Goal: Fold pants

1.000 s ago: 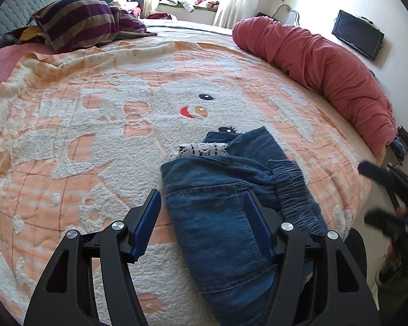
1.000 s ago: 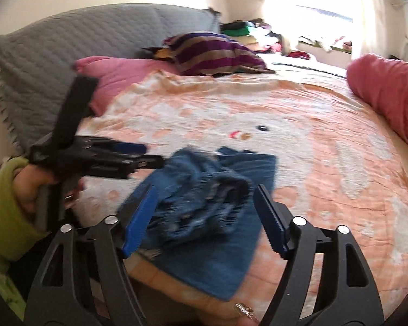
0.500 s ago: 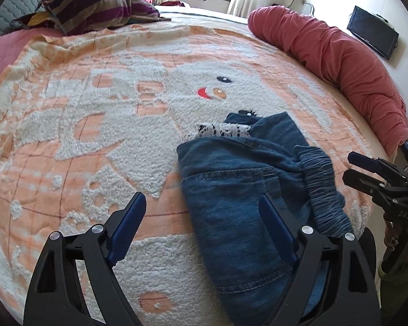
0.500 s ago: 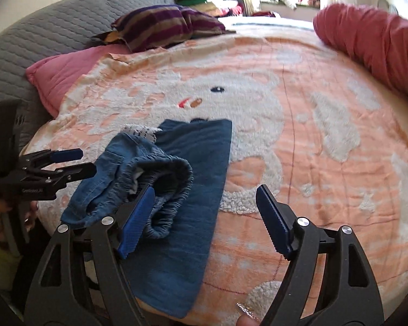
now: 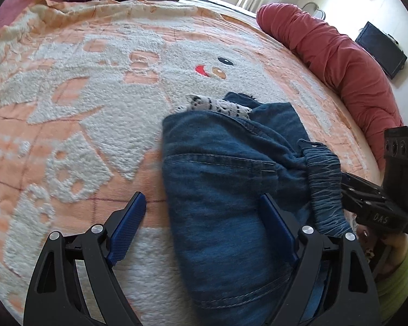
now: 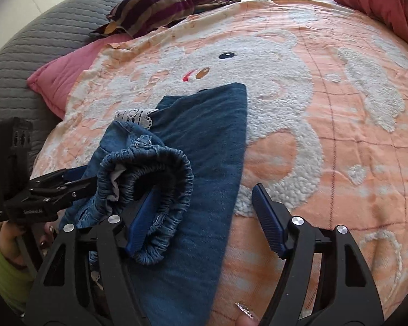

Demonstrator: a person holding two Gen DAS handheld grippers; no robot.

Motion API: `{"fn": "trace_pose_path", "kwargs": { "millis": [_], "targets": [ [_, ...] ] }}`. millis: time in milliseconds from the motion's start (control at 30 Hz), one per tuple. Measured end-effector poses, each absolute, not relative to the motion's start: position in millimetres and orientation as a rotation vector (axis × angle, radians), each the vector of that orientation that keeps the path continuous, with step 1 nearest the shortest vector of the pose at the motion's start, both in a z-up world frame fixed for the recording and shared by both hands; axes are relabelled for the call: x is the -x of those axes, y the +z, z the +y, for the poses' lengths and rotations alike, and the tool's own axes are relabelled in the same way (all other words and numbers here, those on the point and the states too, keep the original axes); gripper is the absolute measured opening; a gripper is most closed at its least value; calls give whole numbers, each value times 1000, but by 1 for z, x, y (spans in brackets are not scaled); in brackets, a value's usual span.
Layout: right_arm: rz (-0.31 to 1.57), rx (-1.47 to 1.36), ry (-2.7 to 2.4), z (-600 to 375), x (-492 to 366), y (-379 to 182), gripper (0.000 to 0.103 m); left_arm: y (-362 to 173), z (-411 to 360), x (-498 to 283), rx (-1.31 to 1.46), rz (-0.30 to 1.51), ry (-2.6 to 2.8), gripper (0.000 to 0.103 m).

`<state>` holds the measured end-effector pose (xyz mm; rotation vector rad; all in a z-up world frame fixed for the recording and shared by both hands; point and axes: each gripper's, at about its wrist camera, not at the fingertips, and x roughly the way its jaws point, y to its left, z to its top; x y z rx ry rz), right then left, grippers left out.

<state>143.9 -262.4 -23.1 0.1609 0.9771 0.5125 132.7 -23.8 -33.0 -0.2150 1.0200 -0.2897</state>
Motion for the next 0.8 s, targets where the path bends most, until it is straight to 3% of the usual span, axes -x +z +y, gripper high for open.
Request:
{"fn": "trace_pose_path", "kwargs": {
  "millis": [67,100,233,300,500,800],
  "targets": [
    [973,-169,526,-261,-144,-24,59,-34,-30,-133,205,1019,-298,81],
    [971,-167,541,-259,-144,-25,54,-33,-33,-133,210,1016,-312,69],
    [951,-157,584,-251,-140,-24,23,-29,-43,-130,171,993,-321,52],
    [923,-127,580,-244,-136,-19,18,-24,-48,-128,127,972,-315,46],
    [843,-22,580,-229,-132,5,13,-12,-42,-136,143,953,-313,40],
    [791,16,590,-212,-167,24,12,10,-35,-158,107,879,-242,38]
  ]
}}
